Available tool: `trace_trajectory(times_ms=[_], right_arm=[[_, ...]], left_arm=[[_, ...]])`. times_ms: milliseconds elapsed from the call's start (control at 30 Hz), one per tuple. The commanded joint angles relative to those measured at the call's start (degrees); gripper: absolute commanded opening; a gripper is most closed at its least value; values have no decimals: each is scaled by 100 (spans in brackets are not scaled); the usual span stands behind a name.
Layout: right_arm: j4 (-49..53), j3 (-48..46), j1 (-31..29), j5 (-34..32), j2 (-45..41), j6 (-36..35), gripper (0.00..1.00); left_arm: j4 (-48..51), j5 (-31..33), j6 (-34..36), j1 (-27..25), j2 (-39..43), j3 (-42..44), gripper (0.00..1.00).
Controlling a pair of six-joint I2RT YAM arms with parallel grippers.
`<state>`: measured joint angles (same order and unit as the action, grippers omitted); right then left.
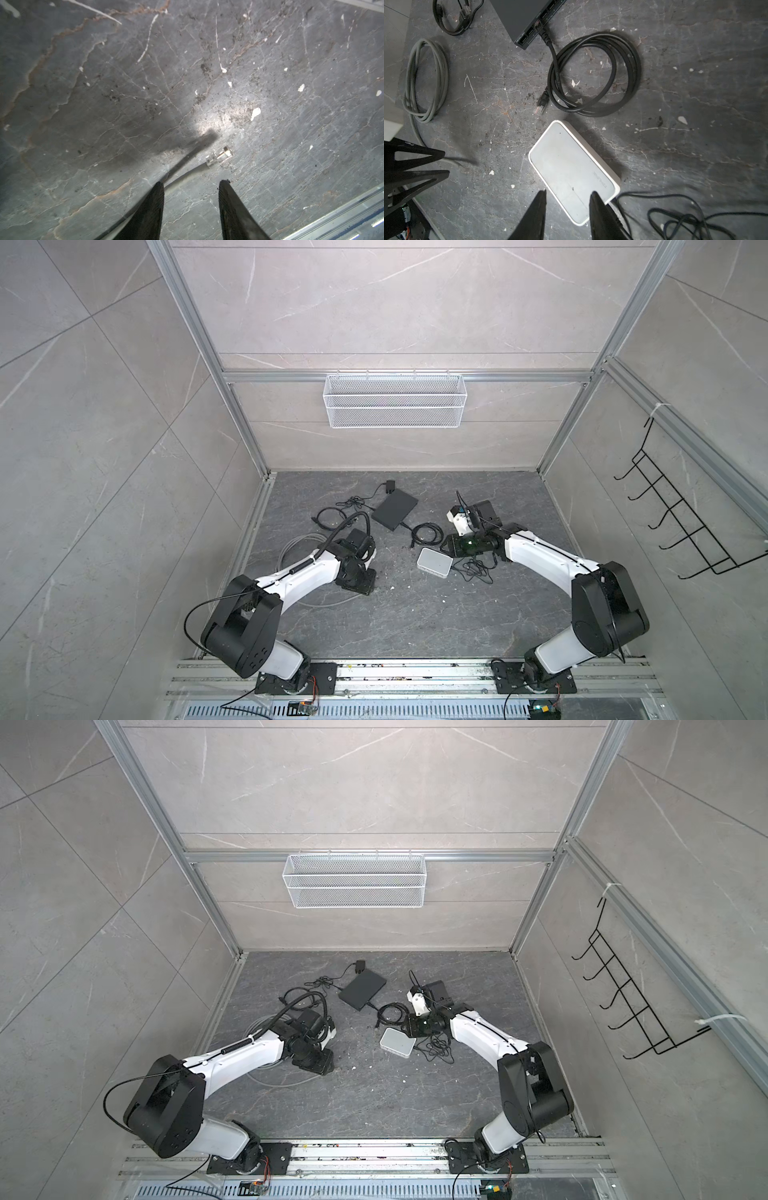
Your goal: Insert the plug into the switch port
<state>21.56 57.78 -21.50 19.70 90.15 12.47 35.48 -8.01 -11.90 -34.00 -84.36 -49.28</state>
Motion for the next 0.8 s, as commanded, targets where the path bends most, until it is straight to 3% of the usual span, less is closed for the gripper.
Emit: trace_trajectory(times_ms=[0, 433, 500, 633, 767], right_arm=[[181, 106, 21, -71, -14, 28, 38], [438, 134, 23, -39, -201, 118, 38], [526, 143, 20, -97, -249, 103, 38], [660, 158, 31, -29, -339, 105, 38], [727, 63, 81, -35, -491, 123, 38]], left_arm=[[-140, -50, 150, -66, 107, 49, 47], [105, -234, 294, -263, -691, -347, 44], [201, -97, 294, -301, -868, -458, 41], [181, -214, 381, -342, -1172, -777, 24], [-58, -412, 277, -537, -1528, -1270, 18]])
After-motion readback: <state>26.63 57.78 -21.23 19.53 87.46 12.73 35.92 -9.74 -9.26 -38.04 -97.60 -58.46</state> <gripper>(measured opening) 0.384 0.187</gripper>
